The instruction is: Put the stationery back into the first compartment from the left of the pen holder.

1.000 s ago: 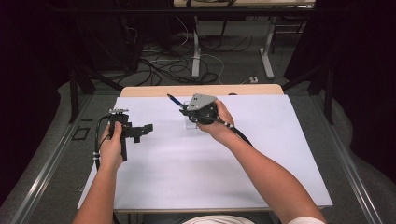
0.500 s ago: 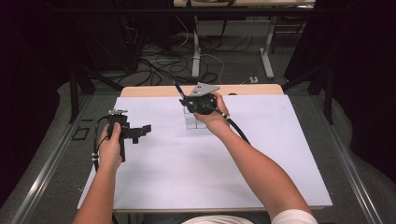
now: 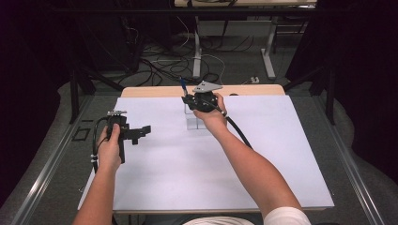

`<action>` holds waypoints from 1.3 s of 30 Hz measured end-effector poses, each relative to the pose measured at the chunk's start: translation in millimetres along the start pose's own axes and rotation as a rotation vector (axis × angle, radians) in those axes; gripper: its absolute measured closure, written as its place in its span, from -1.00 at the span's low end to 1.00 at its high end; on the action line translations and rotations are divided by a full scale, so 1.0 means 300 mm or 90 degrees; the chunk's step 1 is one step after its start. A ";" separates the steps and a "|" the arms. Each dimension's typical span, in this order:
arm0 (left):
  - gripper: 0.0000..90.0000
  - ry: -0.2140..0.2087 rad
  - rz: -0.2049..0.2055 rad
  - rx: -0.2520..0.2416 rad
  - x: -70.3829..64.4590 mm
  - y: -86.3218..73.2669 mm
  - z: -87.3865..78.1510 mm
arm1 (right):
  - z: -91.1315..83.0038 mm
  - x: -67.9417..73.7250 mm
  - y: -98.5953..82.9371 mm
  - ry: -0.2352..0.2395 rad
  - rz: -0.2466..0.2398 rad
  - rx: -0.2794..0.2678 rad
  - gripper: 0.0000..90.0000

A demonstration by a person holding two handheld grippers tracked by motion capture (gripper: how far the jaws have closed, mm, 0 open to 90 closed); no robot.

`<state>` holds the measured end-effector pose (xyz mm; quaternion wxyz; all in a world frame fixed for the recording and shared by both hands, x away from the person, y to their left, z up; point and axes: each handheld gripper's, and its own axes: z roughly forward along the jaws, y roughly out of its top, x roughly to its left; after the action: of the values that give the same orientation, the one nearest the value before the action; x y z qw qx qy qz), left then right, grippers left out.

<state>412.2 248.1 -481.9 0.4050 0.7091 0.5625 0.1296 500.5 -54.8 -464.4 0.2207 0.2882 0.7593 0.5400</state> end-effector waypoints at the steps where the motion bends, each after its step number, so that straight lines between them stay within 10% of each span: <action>1: -1.00 -0.001 0.001 0.005 0.000 0.001 -0.001 | 0.001 0.000 -0.003 -0.002 0.006 0.004 0.77; 32: -1.00 -0.002 -0.004 0.009 0.005 -0.003 0.003 | 0.045 -0.015 -0.063 -0.031 0.078 0.042 0.74; 39: -1.00 -0.001 -0.003 0.006 0.003 -0.005 0.007 | 0.030 -0.022 -0.060 -0.038 0.093 0.025 0.32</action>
<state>412.8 248.2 -484.8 0.4020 0.7099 0.5645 0.1255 507.7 -57.6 -484.1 0.1977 0.3635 0.7396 0.5308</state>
